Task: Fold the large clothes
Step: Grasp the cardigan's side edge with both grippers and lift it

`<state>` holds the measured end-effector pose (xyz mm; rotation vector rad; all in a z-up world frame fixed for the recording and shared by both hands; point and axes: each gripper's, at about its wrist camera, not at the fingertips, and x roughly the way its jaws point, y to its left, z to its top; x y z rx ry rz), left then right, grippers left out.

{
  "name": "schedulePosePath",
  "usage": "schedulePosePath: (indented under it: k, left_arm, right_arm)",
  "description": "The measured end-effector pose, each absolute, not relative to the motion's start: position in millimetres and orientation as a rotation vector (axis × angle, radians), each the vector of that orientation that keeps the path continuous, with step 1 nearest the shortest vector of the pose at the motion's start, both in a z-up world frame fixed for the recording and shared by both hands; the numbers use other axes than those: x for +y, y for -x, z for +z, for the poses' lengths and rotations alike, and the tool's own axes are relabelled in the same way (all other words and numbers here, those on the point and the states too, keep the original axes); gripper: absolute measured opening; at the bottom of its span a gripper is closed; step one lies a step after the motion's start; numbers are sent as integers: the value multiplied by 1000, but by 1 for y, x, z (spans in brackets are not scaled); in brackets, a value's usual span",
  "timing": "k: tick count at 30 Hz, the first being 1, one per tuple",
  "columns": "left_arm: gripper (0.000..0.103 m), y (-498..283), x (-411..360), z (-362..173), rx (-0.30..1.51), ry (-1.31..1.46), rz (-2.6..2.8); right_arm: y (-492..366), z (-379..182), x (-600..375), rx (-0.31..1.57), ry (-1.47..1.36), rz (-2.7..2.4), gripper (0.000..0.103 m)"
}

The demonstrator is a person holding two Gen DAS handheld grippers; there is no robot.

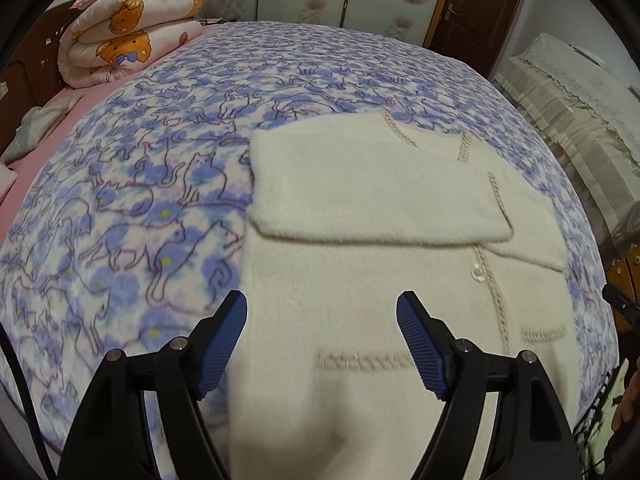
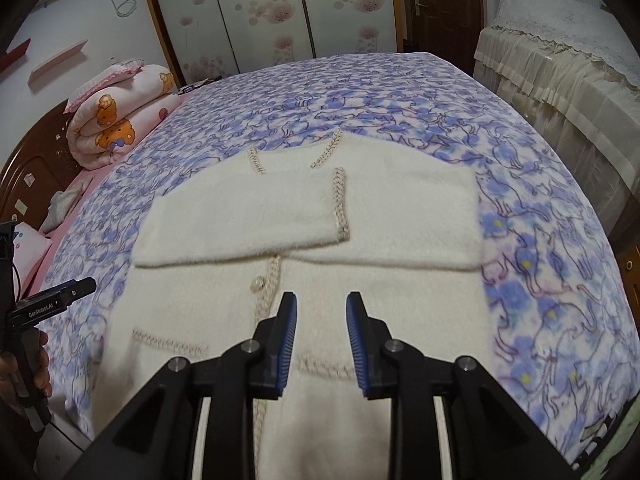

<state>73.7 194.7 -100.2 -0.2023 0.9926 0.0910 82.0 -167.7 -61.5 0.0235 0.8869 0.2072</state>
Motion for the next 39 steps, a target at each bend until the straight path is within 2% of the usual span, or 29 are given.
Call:
schedulePosePath:
  k: [1,5,14,20,26,31,39]
  left_arm:
    - [76,-66,193,-99,995,203,85]
    - [76,-30,185,-97,995,203,60]
    - [78,37,185,-138,1090,253,50]
    - [78,64,191,-185,1208,285,59]
    - [78,77,205,-209,1263,301,102]
    - [78,85,214,-221,1277,341,87]
    - [90,83,210,-231,1280,334,44]
  right_arm:
    - [-74,-60,-170,887,-19,212,26]
    - [-39,-58,-180,888,23,227,44]
    - [5,-78,-230,1015,0,223,45]
    - [18,-120,-283,1173,-77,157,45]
    - [22,-168,-330,1352,-178,77,45]
    - [22,-190,-346,1414,-267,104,45]
    - [27,-218,-343,1494,-361,179,45]
